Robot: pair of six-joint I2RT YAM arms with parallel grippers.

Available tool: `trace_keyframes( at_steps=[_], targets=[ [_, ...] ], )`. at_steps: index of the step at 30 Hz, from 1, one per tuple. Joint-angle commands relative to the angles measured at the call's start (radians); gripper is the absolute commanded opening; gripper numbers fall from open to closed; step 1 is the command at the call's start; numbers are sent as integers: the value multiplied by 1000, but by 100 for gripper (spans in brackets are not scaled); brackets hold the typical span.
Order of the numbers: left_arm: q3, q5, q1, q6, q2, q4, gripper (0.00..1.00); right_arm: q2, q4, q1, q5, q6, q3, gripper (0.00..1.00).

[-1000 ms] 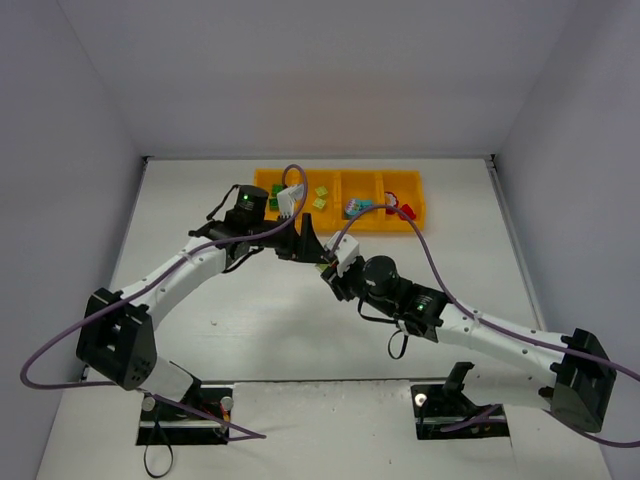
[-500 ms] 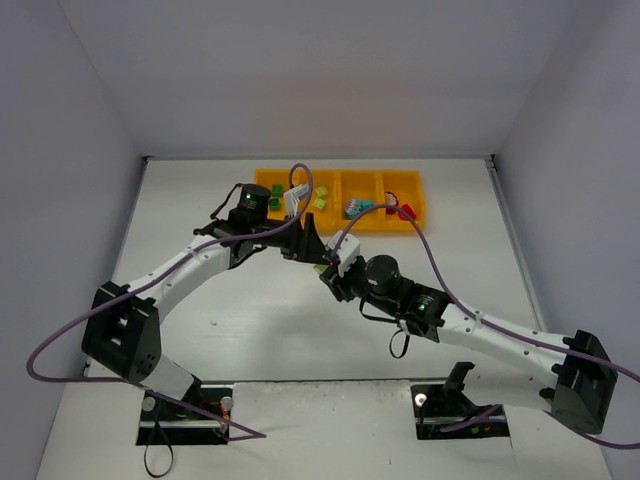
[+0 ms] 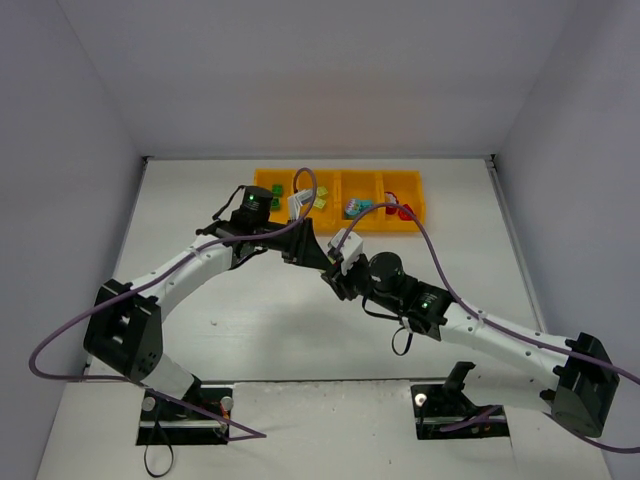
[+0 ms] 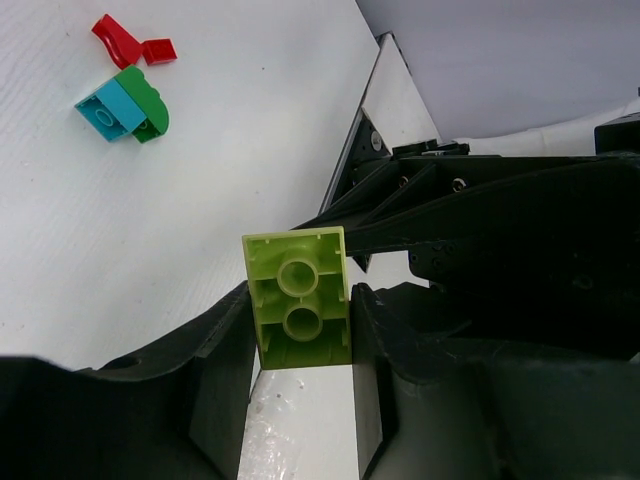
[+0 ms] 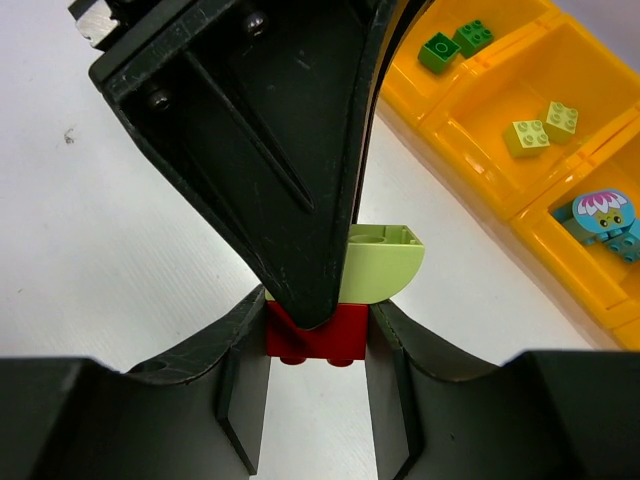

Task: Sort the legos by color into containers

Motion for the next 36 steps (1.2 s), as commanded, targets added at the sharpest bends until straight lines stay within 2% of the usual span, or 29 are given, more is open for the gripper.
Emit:
trace_keyframes(
  at_steps=[1,6,8,25,32,36],
  targets=[
    [50,-1,2,33,-21,34,13,-11,71,-8,-38,16,16,0],
    [73,-4,5,46,-13,14,2,0,37,-9,-52,14,7,0],
    [82,-7,8,69,-14,-11,0,0,22,-11,-44,14,-6,0],
    [91,36,149,125,-63,-99,0,-11,-6,-11,-3,23,-67,0],
    [13,-117,212,122,-140,-111,0,18,-6,-72,-4,45,-20,0],
    [-53,-220,243,107,-206,-94,0,56,-26,-208,-48,97,61,0]
  ],
)
